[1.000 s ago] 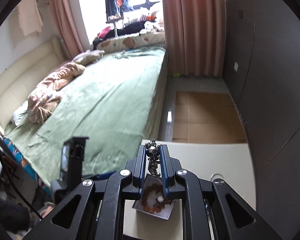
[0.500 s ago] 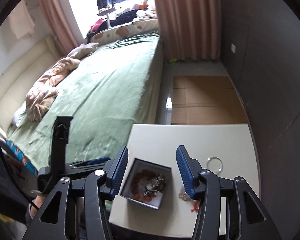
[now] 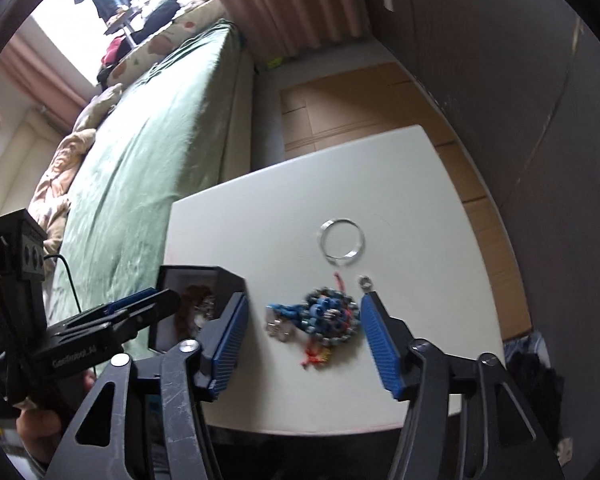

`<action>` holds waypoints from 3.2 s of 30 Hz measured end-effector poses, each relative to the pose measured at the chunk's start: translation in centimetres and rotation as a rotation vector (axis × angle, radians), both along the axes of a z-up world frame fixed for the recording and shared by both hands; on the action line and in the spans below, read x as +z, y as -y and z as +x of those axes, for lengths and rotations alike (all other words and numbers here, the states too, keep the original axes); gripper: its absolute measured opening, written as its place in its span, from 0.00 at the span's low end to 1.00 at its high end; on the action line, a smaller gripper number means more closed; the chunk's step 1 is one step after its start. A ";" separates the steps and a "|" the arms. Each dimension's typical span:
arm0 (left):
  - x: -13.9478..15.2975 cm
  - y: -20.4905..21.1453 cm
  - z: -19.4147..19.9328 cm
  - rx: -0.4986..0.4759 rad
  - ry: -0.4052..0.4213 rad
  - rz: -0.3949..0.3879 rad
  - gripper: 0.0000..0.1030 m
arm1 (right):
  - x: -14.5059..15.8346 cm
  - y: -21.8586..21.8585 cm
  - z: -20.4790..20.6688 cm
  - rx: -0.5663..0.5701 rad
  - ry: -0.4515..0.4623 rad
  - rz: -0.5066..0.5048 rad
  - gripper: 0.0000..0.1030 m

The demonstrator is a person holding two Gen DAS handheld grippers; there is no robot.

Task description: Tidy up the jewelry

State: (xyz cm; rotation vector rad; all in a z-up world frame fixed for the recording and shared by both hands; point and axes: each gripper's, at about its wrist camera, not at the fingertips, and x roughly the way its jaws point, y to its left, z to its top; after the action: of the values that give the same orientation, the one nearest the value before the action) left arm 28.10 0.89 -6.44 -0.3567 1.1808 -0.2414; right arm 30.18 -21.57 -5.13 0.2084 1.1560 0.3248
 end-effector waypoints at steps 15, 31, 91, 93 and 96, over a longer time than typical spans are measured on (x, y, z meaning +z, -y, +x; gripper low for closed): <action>-3.0 8.4 1.2 -0.127 -0.058 0.034 0.58 | -4.7 8.0 -0.1 -0.133 -0.081 0.032 0.92; -7.2 9.4 4.1 -0.085 -0.093 0.124 0.16 | -7.4 9.7 0.9 -0.144 -0.106 0.004 0.92; 1.3 -4.6 -2.3 -0.001 0.096 -0.067 0.08 | -11.0 -6.8 2.1 0.078 -0.119 -0.204 0.05; 0.6 -4.9 -2.1 0.007 0.068 -0.055 0.08 | -10.0 -7.5 1.9 0.085 -0.074 -0.227 0.01; -0.1 -5.3 -1.9 0.018 0.032 -0.028 0.09 | -8.3 -7.3 1.5 0.072 -0.032 -0.187 0.02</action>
State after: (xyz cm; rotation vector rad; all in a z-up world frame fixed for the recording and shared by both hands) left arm 26.17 6.16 -6.53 -0.3868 1.1430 -0.2472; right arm 31.67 -14.27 -13.39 0.0076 1.2194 0.2756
